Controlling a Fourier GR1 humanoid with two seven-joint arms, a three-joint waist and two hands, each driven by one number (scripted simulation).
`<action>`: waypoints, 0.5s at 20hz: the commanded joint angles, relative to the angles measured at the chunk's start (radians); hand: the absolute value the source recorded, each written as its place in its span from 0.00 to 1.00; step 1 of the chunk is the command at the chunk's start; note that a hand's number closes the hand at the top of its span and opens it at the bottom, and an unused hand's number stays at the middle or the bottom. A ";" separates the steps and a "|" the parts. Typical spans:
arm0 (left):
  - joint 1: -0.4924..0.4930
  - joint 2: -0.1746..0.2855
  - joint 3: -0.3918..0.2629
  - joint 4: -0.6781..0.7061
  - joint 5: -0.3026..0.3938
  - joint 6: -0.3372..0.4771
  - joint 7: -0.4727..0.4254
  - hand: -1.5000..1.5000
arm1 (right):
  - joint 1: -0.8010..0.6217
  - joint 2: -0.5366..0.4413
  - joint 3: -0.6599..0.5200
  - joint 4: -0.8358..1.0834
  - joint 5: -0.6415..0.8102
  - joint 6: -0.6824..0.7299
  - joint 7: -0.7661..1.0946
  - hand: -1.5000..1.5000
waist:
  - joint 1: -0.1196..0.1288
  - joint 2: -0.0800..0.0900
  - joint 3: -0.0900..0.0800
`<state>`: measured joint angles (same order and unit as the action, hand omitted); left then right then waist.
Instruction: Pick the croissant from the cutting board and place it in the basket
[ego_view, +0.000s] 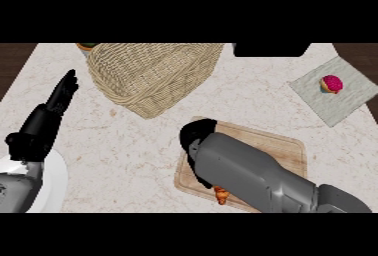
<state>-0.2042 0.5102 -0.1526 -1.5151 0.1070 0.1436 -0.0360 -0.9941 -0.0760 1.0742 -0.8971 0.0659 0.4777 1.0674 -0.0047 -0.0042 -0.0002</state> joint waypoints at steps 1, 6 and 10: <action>0.030 -0.008 0.002 -0.065 -0.015 -0.002 0.027 0.50 | 0.000 0.004 -0.044 0.004 0.038 0.040 0.125 0.00 | 0.009 0.000 0.000; 0.054 0.008 0.057 -0.004 0.003 -0.055 -0.051 0.50 | 0.116 0.019 -0.023 -0.053 0.106 -0.025 0.152 0.00 | 0.002 0.001 0.000; -0.017 -0.020 0.058 0.062 -0.030 -0.052 -0.036 0.50 | 0.151 -0.006 -0.040 -0.108 0.144 -0.004 0.155 0.00 | -0.005 0.003 0.000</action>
<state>-0.1876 0.4958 -0.1212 -1.5240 0.0818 0.1142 -0.0447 -0.8689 -0.0848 1.0501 -0.9727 0.1765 0.4407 1.0762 -0.0059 -0.0041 0.0000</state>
